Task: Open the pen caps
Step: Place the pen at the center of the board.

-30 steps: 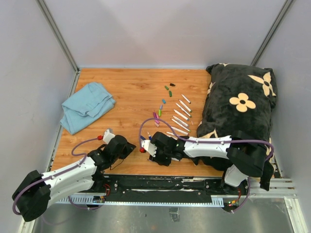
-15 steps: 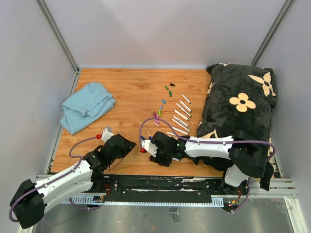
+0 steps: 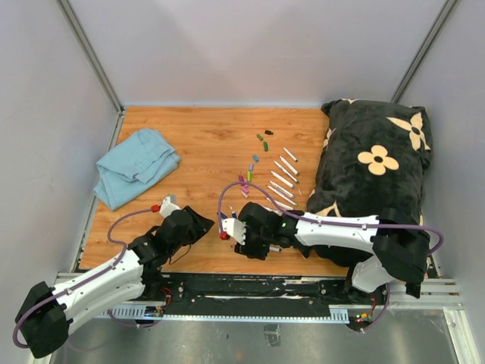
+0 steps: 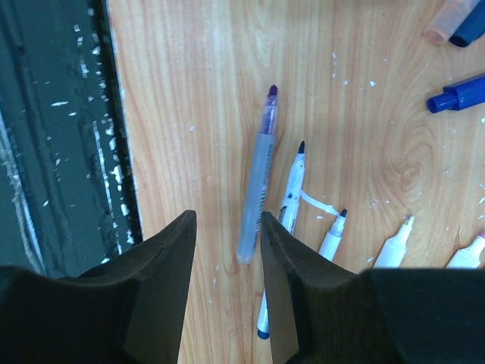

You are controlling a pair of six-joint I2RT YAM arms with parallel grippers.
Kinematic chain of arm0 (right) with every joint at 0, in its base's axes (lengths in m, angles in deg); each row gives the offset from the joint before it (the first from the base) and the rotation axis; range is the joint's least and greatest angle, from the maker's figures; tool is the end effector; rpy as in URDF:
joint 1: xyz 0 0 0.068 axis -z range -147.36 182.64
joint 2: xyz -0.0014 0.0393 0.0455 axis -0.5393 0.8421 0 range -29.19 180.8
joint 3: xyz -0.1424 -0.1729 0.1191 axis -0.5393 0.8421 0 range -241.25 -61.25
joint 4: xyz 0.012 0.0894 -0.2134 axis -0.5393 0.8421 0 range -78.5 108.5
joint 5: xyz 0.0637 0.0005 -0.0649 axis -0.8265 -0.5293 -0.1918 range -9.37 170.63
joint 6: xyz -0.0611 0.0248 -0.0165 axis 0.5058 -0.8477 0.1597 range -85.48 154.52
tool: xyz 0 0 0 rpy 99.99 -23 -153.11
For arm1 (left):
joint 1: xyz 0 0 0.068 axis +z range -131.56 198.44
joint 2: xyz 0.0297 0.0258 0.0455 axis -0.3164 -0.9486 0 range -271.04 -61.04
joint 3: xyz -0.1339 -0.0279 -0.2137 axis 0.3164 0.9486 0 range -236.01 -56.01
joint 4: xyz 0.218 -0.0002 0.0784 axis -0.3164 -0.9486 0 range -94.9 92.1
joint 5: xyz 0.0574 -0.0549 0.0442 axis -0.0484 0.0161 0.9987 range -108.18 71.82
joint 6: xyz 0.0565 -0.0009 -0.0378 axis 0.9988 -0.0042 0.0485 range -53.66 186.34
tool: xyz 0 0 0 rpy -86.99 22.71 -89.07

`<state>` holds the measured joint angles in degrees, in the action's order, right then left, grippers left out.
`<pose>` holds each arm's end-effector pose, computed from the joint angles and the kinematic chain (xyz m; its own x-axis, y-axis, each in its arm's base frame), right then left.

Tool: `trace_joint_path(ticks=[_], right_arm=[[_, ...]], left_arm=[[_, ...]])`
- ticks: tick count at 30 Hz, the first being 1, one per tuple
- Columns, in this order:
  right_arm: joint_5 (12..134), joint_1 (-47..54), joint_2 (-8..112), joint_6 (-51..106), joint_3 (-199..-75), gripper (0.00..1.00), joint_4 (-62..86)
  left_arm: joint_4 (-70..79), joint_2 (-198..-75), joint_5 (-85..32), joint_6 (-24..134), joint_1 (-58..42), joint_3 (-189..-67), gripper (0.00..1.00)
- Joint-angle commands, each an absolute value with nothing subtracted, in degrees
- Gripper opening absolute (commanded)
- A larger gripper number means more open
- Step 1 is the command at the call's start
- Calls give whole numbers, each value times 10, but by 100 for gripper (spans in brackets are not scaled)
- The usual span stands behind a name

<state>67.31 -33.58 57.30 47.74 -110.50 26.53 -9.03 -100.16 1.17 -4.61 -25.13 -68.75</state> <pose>0.1050 0.2692 0.1755 -0.0939 -0.7648 -0.6373 -0.9952 0.0909 0.0375 0.1192 -0.0886 0.1502 -0.5786 -0.6805 -0.4496 -0.2670 0.6789 -0.6839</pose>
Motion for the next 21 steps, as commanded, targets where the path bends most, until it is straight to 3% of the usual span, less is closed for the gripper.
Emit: trace_joint_path(ticks=[1,4,12,17,21], right_arm=[[622,-327,538,531,-1136,41,308],[582,-295,499,583,-1149,46,339],[433,-56,355,641,-1162,74,397],[457,87,257,654,-1159,99,393],[511,150,231,640,-1182,98,394]], left_arm=[[-52,-998,-5,27,-248,-705,46],[-5,-990,-14,74,-248,-699,52],[81,-987,22,214,-247,-723,91],[158,-981,-33,314,-214,-756,99],[179,-1005,-142,334,-147,-816,99]])
